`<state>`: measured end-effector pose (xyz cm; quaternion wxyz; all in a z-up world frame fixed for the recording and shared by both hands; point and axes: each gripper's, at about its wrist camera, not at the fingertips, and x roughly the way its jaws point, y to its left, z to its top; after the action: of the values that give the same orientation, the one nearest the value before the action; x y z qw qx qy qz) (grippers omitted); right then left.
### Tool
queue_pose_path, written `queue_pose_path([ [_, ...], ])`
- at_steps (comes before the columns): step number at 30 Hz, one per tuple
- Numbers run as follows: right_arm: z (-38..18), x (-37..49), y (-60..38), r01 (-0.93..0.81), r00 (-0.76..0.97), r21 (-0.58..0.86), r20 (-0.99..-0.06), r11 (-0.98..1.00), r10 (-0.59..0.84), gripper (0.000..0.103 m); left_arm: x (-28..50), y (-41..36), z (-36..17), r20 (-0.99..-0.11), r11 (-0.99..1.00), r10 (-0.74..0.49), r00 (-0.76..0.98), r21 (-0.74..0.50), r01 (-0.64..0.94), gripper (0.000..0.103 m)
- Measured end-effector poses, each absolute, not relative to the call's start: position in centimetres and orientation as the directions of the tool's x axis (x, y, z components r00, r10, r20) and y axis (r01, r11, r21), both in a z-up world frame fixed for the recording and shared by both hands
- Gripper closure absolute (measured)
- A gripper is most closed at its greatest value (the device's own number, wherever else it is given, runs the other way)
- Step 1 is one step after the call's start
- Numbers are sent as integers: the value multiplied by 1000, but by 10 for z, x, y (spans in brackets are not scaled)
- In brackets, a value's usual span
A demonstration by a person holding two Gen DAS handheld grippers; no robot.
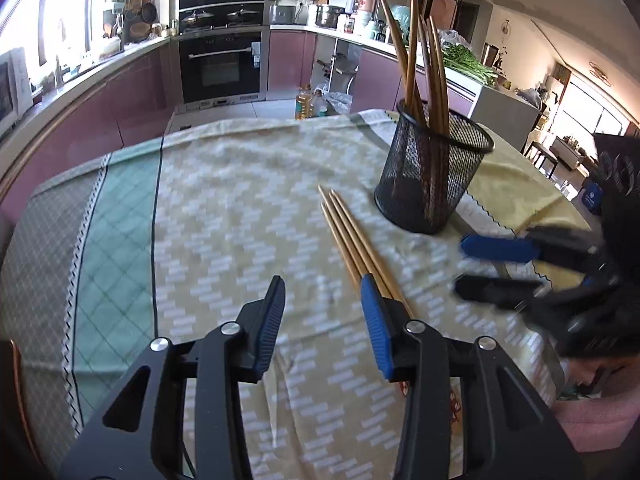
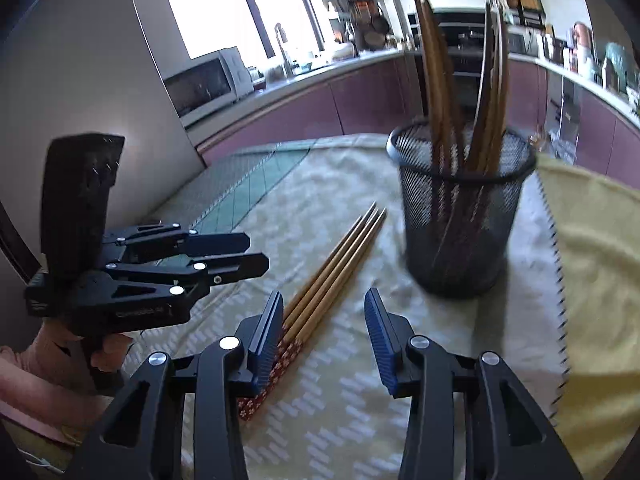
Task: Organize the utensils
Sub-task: 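Move both open tools back down over the loose chopsticks on the cloth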
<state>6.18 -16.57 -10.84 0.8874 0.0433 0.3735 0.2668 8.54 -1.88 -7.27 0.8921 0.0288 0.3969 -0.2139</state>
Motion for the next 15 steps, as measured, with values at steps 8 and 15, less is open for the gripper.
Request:
queue_pose_path([
  [8, -123, 55, -146, -429, 571, 227, -682, 875, 457, 63, 77, -12, -84, -736, 910, -360, 573, -140, 391, 56],
  [15, -126, 48, -138, -427, 571, 189, -703, 884, 425, 68, 77, -11, -89, -743, 907, -372, 556, -166, 386, 54],
])
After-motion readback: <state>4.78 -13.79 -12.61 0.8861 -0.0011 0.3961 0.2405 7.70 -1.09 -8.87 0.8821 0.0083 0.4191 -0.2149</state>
